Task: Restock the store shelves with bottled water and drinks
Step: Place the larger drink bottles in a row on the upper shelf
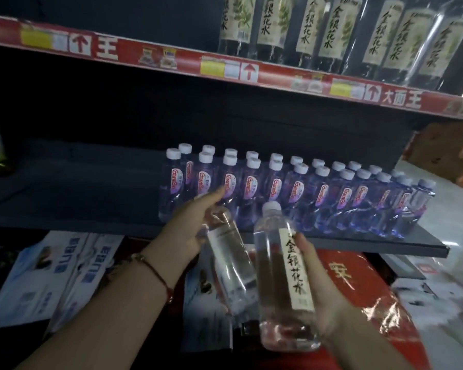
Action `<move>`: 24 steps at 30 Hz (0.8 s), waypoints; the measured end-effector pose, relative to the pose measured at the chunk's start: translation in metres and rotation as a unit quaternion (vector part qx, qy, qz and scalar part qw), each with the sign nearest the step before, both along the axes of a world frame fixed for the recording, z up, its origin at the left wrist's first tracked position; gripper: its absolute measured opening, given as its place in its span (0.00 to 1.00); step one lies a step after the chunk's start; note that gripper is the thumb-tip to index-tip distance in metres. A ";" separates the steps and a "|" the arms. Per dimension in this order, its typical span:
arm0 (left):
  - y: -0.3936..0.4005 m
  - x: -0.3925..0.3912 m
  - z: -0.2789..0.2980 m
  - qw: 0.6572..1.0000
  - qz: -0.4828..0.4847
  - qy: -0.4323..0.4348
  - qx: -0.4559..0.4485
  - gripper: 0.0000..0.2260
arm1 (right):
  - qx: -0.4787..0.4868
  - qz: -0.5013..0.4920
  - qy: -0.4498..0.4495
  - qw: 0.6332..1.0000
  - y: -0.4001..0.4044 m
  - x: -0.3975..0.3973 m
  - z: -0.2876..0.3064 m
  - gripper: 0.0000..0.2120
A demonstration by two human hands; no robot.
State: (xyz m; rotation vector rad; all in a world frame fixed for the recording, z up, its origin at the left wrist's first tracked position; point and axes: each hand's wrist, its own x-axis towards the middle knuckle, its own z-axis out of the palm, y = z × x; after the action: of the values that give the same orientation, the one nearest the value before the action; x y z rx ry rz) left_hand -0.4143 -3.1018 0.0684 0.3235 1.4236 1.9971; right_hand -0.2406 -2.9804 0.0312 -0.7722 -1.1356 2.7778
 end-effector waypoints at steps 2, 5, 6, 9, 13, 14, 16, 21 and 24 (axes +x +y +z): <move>0.006 0.007 -0.008 0.999 0.047 0.006 -0.022 0.12 | -0.011 -0.006 0.013 1.000 -0.016 0.005 -0.002 0.24; 0.010 0.014 -0.017 0.982 0.074 0.126 -0.118 0.20 | -0.011 -0.052 0.026 0.998 -0.026 0.012 -0.006 0.23; 0.011 0.015 -0.022 0.979 0.067 0.140 -0.134 0.25 | -0.008 -0.062 0.025 0.998 -0.025 0.014 -0.008 0.23; 0.005 0.017 -0.031 0.989 0.033 0.054 -0.135 0.42 | -0.027 -0.068 0.014 0.997 -0.015 0.022 -0.012 0.21; -0.004 0.038 -0.049 0.996 0.043 -0.036 -0.069 0.26 | -0.083 -0.075 0.023 0.993 -0.013 0.028 -0.003 0.17; -0.005 0.044 -0.052 0.994 0.071 -0.066 -0.054 0.22 | -0.083 -0.075 0.022 0.994 -0.018 0.027 -0.001 0.16; -0.007 0.051 -0.058 0.992 0.100 -0.070 -0.028 0.21 | -0.077 -0.081 0.018 0.994 -0.025 0.023 -0.001 0.18; -0.020 0.067 -0.064 0.998 0.003 0.037 -0.041 0.33 | -0.044 -0.068 0.031 0.996 -0.033 0.019 0.005 0.22; -0.030 0.064 -0.062 0.999 0.001 0.034 -0.029 0.29 | 0.008 -0.010 0.012 1.000 -0.035 0.020 0.021 0.24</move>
State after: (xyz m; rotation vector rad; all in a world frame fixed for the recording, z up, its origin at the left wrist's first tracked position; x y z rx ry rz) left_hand -0.3502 -3.1321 0.0063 0.3666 1.5225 1.9588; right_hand -0.2201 -3.0154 0.0518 -0.7422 -1.1379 2.7502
